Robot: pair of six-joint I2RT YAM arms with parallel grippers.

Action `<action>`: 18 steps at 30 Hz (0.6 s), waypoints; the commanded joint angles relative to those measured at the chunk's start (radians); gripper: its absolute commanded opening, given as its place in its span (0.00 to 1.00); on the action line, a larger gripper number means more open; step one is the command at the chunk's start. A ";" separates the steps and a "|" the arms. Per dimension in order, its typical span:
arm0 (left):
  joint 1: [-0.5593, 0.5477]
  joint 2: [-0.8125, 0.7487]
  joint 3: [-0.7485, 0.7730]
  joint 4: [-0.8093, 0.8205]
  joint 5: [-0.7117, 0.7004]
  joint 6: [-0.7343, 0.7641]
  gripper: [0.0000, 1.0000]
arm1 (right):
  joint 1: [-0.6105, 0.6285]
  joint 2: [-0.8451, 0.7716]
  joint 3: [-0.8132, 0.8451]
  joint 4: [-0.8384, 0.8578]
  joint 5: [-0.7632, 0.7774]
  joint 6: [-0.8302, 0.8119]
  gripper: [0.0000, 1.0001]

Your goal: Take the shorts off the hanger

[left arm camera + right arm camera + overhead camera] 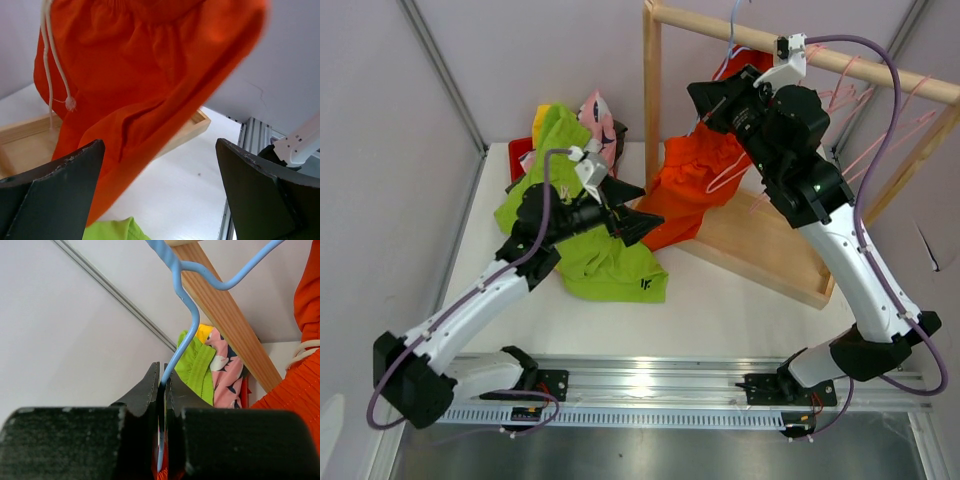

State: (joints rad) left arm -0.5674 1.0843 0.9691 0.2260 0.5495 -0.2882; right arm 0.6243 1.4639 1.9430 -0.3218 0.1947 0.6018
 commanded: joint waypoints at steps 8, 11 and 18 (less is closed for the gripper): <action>-0.069 0.218 0.063 0.334 -0.031 -0.074 0.63 | -0.006 -0.103 -0.010 0.171 0.000 -0.007 0.00; -0.080 0.244 0.079 0.335 -0.043 -0.100 0.00 | -0.012 -0.132 -0.061 0.191 -0.001 0.010 0.00; -0.265 0.011 -0.067 0.190 -0.206 0.018 0.00 | -0.061 -0.122 -0.058 0.179 -0.032 0.036 0.00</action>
State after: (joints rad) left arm -0.7341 1.2549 0.9546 0.4271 0.4294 -0.3416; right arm 0.5941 1.3781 1.8526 -0.2893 0.1677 0.6476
